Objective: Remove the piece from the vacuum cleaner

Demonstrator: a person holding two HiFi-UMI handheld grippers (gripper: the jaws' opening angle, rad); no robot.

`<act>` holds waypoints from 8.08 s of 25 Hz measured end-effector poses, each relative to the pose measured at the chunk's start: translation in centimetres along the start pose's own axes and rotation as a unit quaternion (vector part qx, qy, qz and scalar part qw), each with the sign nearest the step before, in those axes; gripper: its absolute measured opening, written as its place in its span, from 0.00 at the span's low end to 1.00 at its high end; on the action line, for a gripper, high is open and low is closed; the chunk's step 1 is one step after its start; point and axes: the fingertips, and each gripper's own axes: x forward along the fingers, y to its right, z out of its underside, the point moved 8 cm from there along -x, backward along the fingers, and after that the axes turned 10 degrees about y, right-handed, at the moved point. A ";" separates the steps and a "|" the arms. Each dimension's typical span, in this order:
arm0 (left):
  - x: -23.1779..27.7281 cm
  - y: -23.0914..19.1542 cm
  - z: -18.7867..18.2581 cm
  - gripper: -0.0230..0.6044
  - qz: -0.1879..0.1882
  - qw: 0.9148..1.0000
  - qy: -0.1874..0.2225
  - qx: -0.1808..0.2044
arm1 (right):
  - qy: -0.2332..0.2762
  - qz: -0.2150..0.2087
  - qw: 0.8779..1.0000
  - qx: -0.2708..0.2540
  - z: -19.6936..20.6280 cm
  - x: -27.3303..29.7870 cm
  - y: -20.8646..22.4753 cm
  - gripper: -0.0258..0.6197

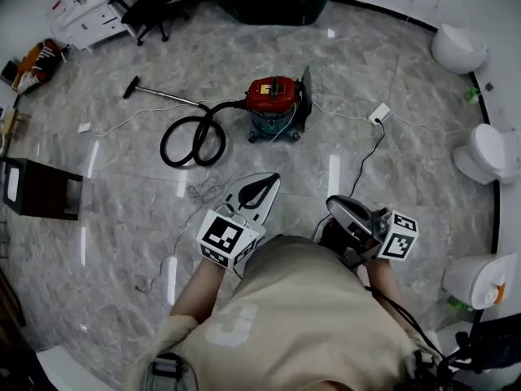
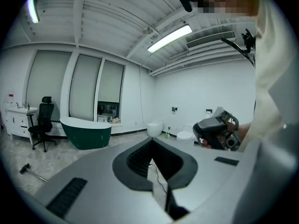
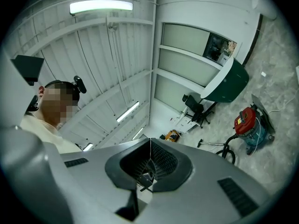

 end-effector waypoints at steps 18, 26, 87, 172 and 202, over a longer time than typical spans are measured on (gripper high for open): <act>18.2 10.2 -3.1 0.02 -0.017 0.996 -0.047 0.078 | 0.002 -0.029 0.999 0.017 -15.1 -11.2 7.4 0.05; 20.3 11.3 -1.7 0.03 -0.028 0.995 -0.077 0.060 | -0.032 -0.034 0.998 0.034 -16.0 -12.7 9.7 0.05; 24.4 -22.1 -0.9 0.03 -0.044 0.995 -0.087 -0.037 | -0.138 0.141 0.980 0.024 -21.5 17.6 26.5 0.05; 46.6 -46.8 30.9 0.03 0.048 0.926 -0.373 -0.037 | -0.425 0.406 0.809 0.015 -15.1 24.5 73.2 0.05; 47.0 -44.7 39.8 0.03 0.042 0.908 -0.407 -0.091 | -0.448 0.473 0.755 -0.075 -11.9 23.9 88.8 0.41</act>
